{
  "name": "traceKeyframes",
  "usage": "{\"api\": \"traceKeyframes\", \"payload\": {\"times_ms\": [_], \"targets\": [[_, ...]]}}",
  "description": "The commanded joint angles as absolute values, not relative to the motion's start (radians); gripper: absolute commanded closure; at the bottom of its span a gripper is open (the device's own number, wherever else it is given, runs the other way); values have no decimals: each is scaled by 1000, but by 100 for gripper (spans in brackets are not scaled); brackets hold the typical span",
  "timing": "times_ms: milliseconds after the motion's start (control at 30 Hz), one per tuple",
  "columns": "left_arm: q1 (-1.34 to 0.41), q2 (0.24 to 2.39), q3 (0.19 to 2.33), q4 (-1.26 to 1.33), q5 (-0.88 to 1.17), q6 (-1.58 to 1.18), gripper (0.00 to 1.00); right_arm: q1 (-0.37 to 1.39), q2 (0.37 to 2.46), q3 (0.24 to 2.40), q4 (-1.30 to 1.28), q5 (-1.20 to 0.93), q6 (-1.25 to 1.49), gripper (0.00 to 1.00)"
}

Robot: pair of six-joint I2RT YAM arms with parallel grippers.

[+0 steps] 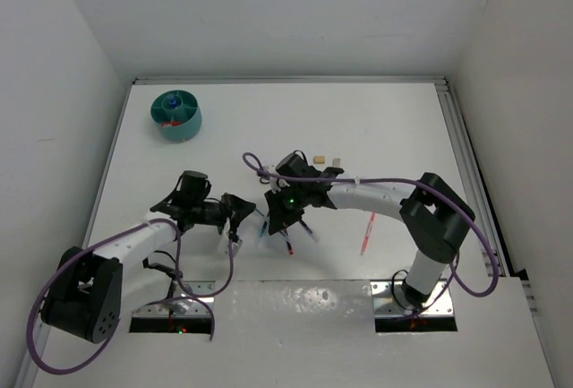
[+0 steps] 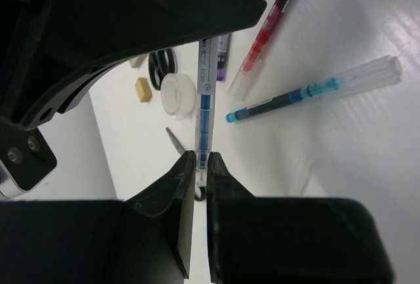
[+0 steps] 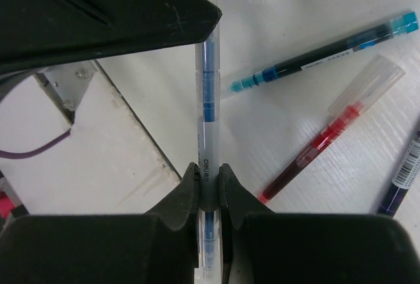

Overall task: Sort the stationery into containers
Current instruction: Close the pen cap on the pen.

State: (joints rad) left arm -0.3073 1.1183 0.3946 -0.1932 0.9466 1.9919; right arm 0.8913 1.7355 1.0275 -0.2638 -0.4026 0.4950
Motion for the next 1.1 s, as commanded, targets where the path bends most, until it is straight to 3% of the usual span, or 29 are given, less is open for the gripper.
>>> {"api": "traceKeyframes", "payload": {"times_ms": [0, 533, 1067], "targets": [[-354, 1080, 426, -215, 1055, 2479, 100, 856, 1741, 1117, -130, -394, 538, 100], [-376, 1115, 459, -250, 1062, 2496, 100, 842, 1809, 1203, -183, -413, 459, 100], [-359, 1080, 460, -230, 1017, 2526, 100, 847, 1707, 1039, -110, -379, 457, 100]]}}
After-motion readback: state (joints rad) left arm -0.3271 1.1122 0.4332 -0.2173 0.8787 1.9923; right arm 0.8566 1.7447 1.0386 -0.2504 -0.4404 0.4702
